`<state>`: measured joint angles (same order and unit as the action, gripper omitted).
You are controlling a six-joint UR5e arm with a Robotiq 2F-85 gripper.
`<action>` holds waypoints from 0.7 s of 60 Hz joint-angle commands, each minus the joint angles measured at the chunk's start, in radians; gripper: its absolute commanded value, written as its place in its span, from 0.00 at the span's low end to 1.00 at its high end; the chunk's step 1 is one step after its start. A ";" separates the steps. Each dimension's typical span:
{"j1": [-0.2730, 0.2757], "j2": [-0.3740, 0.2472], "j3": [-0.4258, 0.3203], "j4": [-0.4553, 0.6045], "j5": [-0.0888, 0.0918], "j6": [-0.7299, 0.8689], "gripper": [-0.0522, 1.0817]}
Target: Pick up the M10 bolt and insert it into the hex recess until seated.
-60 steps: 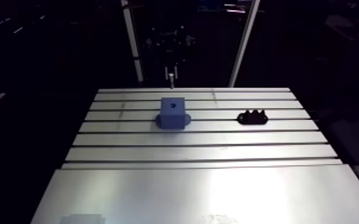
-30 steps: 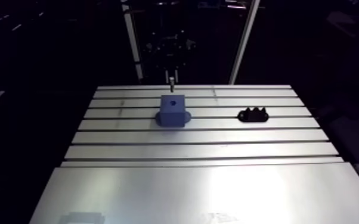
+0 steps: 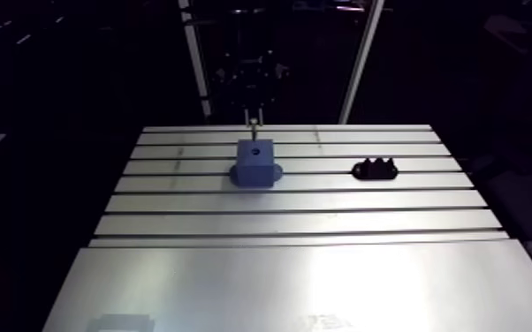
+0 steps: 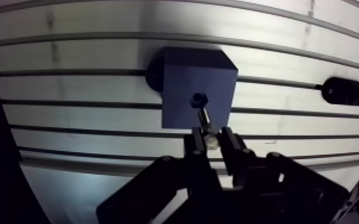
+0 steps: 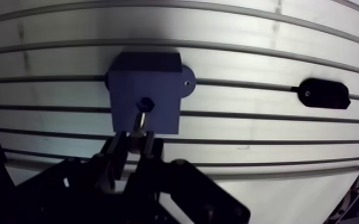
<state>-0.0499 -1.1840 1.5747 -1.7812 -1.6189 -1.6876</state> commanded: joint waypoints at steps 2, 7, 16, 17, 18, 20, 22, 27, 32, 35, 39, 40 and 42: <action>-0.001 0.004 0.010 -0.001 -0.002 0.000 0.73; -0.001 0.004 0.019 -0.002 -0.002 0.001 0.73; -0.002 0.004 0.026 -0.004 -0.002 0.001 0.73; -0.002 0.004 0.026 -0.004 -0.002 0.001 0.73; -0.002 0.004 0.026 -0.004 -0.002 0.001 0.73; -0.002 0.004 0.026 -0.004 -0.002 0.002 0.73; -0.002 0.004 0.026 -0.004 -0.002 0.003 0.73; -0.002 0.005 0.026 -0.005 -0.002 0.003 0.73; -0.002 0.010 0.027 -0.024 -0.002 0.001 0.73; -0.002 0.011 0.028 -0.026 0.000 0.001 0.73; -0.001 0.014 0.028 -0.028 0.000 0.001 0.73; -0.001 0.014 0.028 -0.028 0.000 0.001 0.73; -0.001 0.014 0.028 -0.028 0.000 0.001 0.73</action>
<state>-0.0520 -1.1753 1.6010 -1.7986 -1.6203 -1.6862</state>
